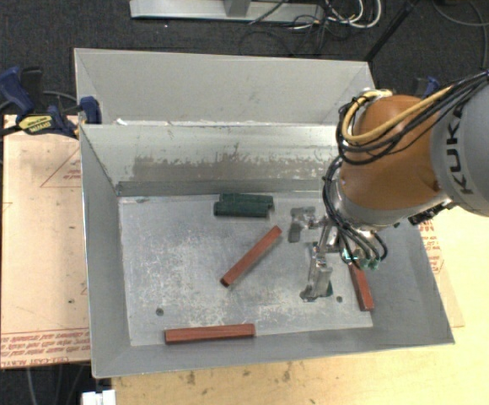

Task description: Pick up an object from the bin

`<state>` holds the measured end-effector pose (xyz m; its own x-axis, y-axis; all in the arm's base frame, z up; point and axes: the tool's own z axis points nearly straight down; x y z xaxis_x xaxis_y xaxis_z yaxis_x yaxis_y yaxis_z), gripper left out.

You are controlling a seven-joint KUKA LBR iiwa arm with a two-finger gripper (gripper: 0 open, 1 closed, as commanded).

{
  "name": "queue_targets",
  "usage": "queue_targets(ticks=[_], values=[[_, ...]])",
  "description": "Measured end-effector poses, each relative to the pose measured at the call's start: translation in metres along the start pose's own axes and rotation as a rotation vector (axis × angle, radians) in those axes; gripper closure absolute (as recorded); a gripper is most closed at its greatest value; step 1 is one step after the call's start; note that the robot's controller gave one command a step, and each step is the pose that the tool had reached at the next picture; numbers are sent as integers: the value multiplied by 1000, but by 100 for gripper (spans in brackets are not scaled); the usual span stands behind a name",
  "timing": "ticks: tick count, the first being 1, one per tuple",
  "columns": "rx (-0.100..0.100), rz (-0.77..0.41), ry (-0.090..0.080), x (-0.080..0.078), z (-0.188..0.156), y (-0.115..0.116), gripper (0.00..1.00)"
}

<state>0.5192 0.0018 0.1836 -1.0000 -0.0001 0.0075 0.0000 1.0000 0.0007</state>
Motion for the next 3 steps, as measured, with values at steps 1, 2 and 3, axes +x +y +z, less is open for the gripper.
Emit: queue_targets(ticks=[1,2,3], values=[[-1,-73,-15,-22,114,32,0],[-1,-73,-16,-22,111,32,100],[0,-73,-10,-21,113,31,0]])
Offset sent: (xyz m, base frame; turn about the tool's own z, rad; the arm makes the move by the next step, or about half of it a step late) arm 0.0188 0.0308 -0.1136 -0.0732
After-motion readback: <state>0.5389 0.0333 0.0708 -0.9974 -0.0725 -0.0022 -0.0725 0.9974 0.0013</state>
